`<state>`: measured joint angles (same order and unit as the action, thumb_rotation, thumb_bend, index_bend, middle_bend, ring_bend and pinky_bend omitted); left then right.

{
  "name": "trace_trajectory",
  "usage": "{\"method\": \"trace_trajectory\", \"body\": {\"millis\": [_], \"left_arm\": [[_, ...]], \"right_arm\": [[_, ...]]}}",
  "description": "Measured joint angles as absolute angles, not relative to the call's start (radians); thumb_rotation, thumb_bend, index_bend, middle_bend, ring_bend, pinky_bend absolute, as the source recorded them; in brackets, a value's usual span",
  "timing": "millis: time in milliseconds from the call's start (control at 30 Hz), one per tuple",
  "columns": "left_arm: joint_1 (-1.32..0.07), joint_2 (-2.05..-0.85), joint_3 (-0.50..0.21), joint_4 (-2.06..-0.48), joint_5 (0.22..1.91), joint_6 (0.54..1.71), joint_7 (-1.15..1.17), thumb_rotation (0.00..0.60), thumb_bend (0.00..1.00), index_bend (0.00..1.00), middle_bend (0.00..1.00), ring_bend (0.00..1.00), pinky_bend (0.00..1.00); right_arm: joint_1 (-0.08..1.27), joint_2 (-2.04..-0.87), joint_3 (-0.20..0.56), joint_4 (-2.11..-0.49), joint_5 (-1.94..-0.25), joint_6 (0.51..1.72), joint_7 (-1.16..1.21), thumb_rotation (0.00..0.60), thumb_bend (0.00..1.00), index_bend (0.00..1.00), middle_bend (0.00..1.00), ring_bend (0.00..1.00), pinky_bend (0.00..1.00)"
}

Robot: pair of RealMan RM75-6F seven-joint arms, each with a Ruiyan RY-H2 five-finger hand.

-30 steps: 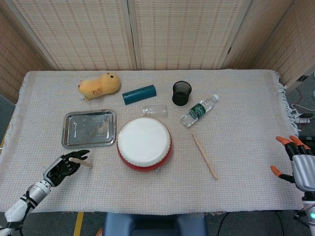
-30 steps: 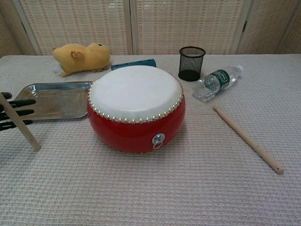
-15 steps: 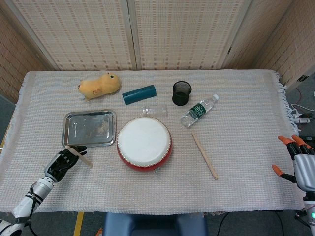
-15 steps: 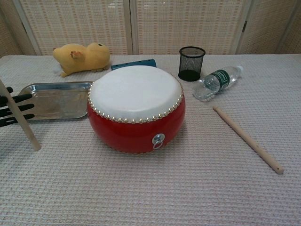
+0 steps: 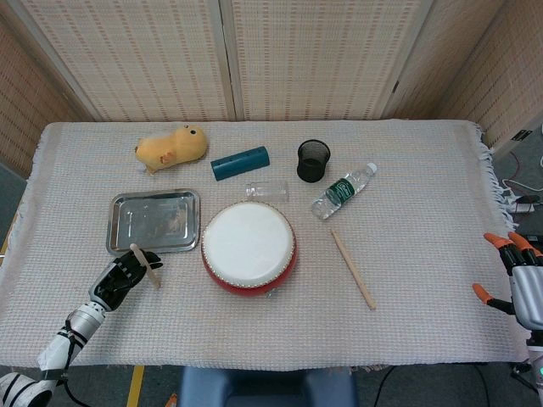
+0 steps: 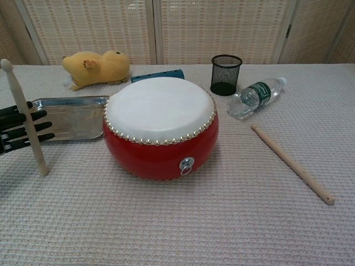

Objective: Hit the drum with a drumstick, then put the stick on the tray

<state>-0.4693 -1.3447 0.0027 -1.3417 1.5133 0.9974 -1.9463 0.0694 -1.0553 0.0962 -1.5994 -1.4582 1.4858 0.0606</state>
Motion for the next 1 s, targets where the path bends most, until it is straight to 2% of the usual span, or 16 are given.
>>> {"method": "trace_trajectory", "body": {"millis": [267, 400, 500, 1000], "left_arm": [[-0.474, -1.350, 0.004, -1.327, 1.529, 1.004, -1.983, 0.600, 0.45, 0.41, 0.39, 0.29, 0.25], [-0.477, -1.353, 0.003, -1.317, 1.523, 0.997, -2.000, 0.600, 0.45, 0.45, 0.45, 0.36, 0.27], [-0.478, -1.355, 0.000, -1.316, 1.512, 0.989, -2.009, 0.600, 0.45, 0.47, 0.47, 0.37, 0.27], [-0.447, -1.375, 0.037, -1.229, 1.567, 1.056, -2.159, 0.600, 0.45, 0.44, 0.45, 0.37, 0.27]], "right_arm": [[0.068, -1.052, 0.099, -1.601, -1.455, 1.488, 0.061, 0.600, 0.18, 0.17, 0.21, 0.08, 0.22], [0.069, -1.052, 0.099, -1.603, -1.455, 1.486, 0.058, 0.600, 0.18, 0.17, 0.21, 0.08, 0.22], [0.070, -1.052, 0.099, -1.604, -1.454, 1.483, 0.056, 0.600, 0.18, 0.17, 0.21, 0.08, 0.22], [0.075, -1.055, 0.098, -1.612, -1.455, 1.476, 0.047, 0.600, 0.18, 0.17, 0.21, 0.08, 0.22]]}}
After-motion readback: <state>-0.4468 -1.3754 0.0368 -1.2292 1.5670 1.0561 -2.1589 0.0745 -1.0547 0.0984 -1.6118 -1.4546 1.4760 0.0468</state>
